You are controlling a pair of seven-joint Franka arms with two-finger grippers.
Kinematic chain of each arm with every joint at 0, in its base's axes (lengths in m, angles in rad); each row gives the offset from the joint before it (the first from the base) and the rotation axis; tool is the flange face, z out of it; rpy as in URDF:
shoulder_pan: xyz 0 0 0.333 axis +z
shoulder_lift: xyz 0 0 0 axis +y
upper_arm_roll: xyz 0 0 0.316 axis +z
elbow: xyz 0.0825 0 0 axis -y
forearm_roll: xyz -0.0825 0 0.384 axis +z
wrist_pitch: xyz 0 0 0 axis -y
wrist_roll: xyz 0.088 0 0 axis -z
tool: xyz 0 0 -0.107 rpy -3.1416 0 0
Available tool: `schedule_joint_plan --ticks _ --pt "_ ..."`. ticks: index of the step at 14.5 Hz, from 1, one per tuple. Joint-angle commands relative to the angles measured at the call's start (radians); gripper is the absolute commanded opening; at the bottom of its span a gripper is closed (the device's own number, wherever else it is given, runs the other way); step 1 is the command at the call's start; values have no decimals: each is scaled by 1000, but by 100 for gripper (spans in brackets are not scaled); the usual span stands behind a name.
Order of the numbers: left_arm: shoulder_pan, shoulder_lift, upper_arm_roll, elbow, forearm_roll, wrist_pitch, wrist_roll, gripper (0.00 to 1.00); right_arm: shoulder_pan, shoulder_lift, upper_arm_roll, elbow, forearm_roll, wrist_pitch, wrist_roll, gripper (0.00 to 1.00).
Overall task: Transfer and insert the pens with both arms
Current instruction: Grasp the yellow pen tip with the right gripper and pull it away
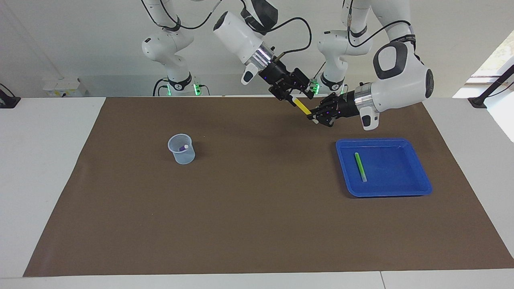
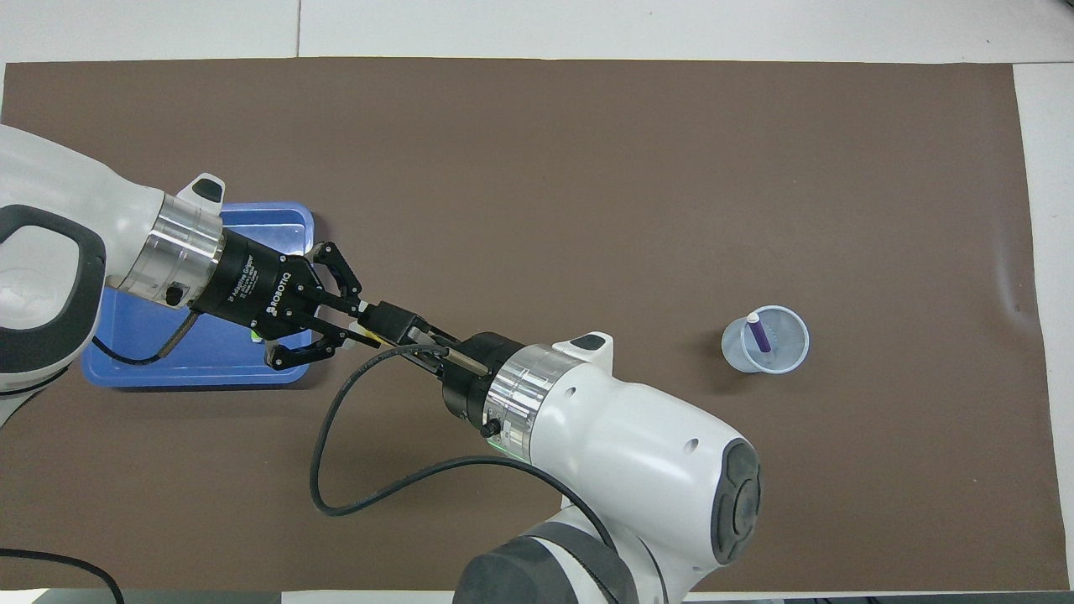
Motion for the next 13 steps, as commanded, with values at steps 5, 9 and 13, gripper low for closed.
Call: schedule_joint_plan --ticks 5,9,13 --pt "-11 -36 5 -41 -18 30 -16 0 -7 8 4 15 13 0 -40 15" --pt "-11 -36 5 -41 -18 31 -25 0 -33 5 2 15 13 -51 -41 0" --pt "-11 -47 6 -38 -17 57 -27 100 -66 2 1 15 9 -92 -58 0"
